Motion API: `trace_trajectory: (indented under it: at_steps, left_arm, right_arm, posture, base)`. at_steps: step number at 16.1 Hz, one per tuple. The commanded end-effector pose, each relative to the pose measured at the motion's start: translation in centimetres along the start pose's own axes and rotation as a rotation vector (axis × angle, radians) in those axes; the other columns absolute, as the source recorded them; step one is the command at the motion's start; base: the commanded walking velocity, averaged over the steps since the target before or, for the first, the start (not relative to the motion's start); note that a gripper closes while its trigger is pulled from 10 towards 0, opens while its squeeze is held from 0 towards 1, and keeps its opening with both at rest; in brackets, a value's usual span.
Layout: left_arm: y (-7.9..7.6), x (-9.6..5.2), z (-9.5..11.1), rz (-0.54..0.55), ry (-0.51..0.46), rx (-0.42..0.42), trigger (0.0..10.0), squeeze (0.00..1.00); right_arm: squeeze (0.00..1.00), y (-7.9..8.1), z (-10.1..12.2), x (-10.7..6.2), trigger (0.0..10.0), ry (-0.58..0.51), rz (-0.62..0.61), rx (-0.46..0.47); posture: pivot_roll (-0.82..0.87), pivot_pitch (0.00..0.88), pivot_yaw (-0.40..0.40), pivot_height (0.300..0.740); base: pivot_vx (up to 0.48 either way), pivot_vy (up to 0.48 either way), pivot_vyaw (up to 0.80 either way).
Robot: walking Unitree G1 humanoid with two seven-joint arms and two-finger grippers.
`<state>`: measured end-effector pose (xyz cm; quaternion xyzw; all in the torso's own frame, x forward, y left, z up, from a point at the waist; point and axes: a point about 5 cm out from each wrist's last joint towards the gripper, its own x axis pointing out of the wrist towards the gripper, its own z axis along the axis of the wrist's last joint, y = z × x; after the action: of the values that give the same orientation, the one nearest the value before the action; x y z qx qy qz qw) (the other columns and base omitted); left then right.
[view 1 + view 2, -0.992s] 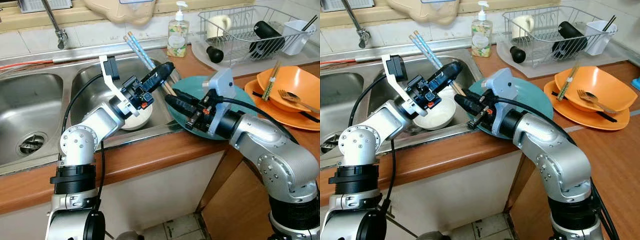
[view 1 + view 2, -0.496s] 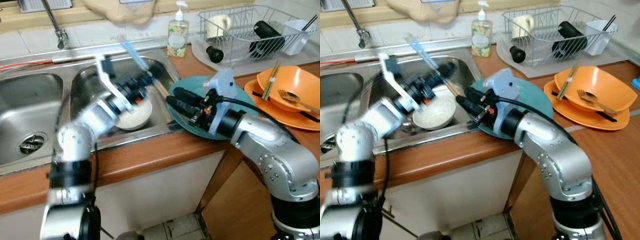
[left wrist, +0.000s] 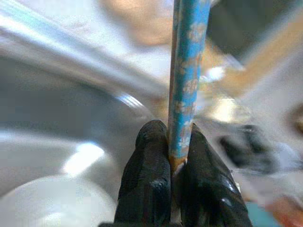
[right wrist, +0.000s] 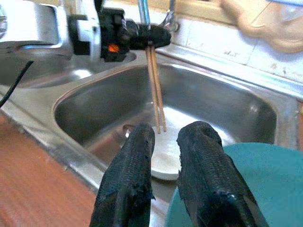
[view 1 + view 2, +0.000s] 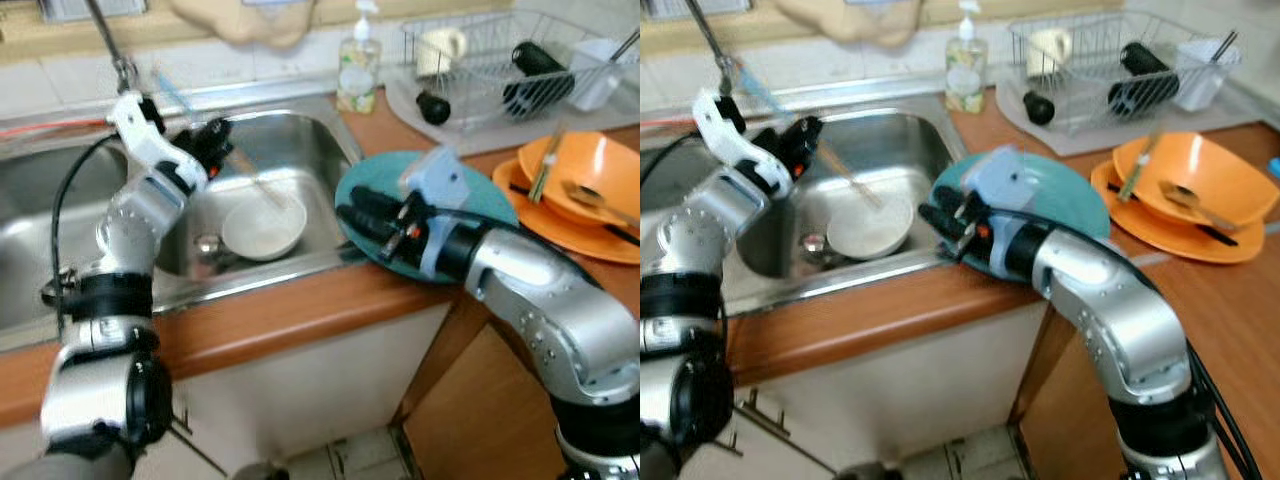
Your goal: Kitchen organization
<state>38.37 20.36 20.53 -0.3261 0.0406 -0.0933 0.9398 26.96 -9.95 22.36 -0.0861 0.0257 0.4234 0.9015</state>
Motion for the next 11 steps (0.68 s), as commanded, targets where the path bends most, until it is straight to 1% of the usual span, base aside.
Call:
trace_trajectory:
  at_steps: [1, 2, 3, 4, 5, 6, 8, 9, 11]
  left_arm:
    - [1.3, 0.3, 0.3, 0.111, -0.001, 0.01, 0.0, 0.0]
    - [1.9, 0.6, -0.3, 0.16, 0.031, 0.023, 4.7, 0.0]
    - [2.1, 0.7, -0.7, 0.18, 0.059, 0.035, 10.0, 0.0]
    - [2.3, 0.9, -1.2, 0.196, 0.089, 0.051, 10.0, 0.0]
    - [2.7, 1.1, -3.2, 0.22, 0.185, 0.113, 10.0, 1.0]
    - [2.8, 1.2, -3.7, 0.236, 0.207, 0.14, 10.0, 1.0]
    - [2.8, 1.3, -4.0, 0.244, 0.223, 0.138, 10.0, 1.0]
    - [2.8, 1.4, -4.3, 0.248, 0.242, 0.135, 10.0, 1.0]
    - [2.9, 1.4, -4.4, 0.25, 0.25, 0.135, 10.0, 1.0]
  right_arm:
    - [0.0, 0.2, 0.2, -0.2, 10.0, 0.006, 0.013, -0.028]
    - [0.0, 0.3, 0.1, -0.2, 10.0, 0.013, 0.017, -0.033]
    - [0.0, 0.3, 0.0, -0.2, 10.0, 0.016, 0.016, -0.034]
    - [0.0, 0.3, 0.0, -0.2, 10.0, 0.018, 0.014, -0.035]
    - [0.0, 0.2, -0.2, -0.1, 10.0, 0.026, -0.016, -0.028]
    - [0.0, 0.1, -0.2, 0.0, 10.0, 0.029, -0.035, -0.022]
    - [0.0, 0.1, -0.3, -0.1, 10.0, 0.031, -0.052, -0.018]
    - [0.0, -0.2, -0.4, -0.2, 10.0, 0.035, -0.085, -0.005]
    - [0.0, -0.4, -0.5, -0.3, 10.0, 0.036, -0.116, 0.005]
  posture:
    - [-0.09, 0.0, 0.081, 0.74]
    - [-0.09, 0.0, 0.078, 0.74]
    - [-0.09, 0.0, 0.077, 0.74]
    - [-0.09, 0.0, 0.075, 0.74]
    - [-0.1, 0.0, 0.075, 0.74]
    - [-0.1, 0.0, 0.075, 0.74]
    - [-0.1, 0.0, 0.076, 0.74]
    - [-0.1, 0.0, 0.076, 0.74]
    - [-0.1, 0.0, 0.076, 0.74]
  base:
    - [0.0, 0.0, 0.0]
    - [0.0, 0.0, 0.0]
    - [0.0, 0.0, 0.0]
    - [0.0, 0.0, 0.0]
    - [0.0, 0.0, 0.0]
    - [0.0, 0.0, 0.0]
    - [0.0, 0.0, 0.0]
    - [0.0, 0.0, 0.0]
    - [0.0, 0.0, 0.0]
